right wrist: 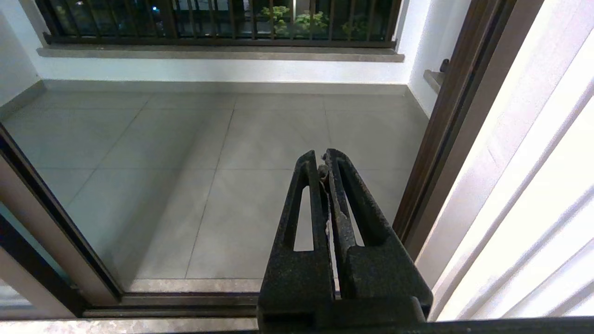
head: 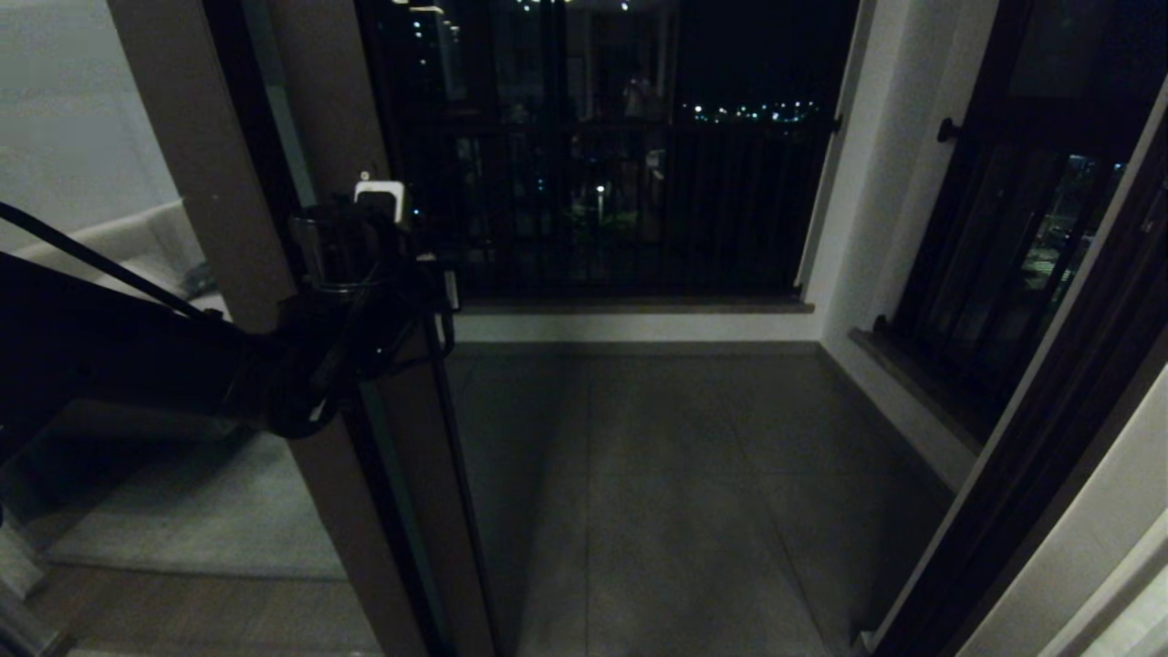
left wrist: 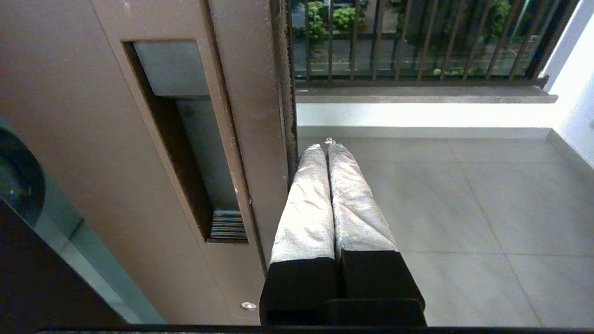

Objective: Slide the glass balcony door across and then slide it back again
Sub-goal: Open the slid door

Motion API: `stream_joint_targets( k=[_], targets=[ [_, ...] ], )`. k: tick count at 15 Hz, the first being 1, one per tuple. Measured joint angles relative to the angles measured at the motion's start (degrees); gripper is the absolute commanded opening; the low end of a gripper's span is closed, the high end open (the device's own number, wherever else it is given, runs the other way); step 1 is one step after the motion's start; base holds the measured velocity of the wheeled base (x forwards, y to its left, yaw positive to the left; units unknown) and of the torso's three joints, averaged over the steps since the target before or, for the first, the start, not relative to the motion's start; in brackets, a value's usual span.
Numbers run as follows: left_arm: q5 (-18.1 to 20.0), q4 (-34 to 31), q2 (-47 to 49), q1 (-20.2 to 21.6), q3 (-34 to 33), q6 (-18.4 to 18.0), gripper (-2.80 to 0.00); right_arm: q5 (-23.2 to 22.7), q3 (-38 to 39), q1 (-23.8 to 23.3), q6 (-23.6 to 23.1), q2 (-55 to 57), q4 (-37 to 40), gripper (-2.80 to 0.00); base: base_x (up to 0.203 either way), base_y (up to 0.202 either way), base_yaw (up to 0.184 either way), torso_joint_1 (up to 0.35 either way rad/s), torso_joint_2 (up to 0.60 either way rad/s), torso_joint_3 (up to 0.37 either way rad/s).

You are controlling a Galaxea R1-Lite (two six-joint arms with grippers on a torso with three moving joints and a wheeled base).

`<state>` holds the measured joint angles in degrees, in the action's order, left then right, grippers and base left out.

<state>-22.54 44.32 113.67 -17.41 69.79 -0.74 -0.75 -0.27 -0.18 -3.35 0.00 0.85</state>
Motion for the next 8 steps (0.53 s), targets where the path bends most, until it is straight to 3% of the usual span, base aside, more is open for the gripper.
stream_joint_targets(
  k=[8],
  targets=[
    [-0.3,0.2,0.0,0.4,-0.4,0.0,-2.80,0.0,0.0,0.0,0.0,0.0,0.0,-2.80,0.000,0.000,0.000,0.000,0.00,0.000]
  ],
)
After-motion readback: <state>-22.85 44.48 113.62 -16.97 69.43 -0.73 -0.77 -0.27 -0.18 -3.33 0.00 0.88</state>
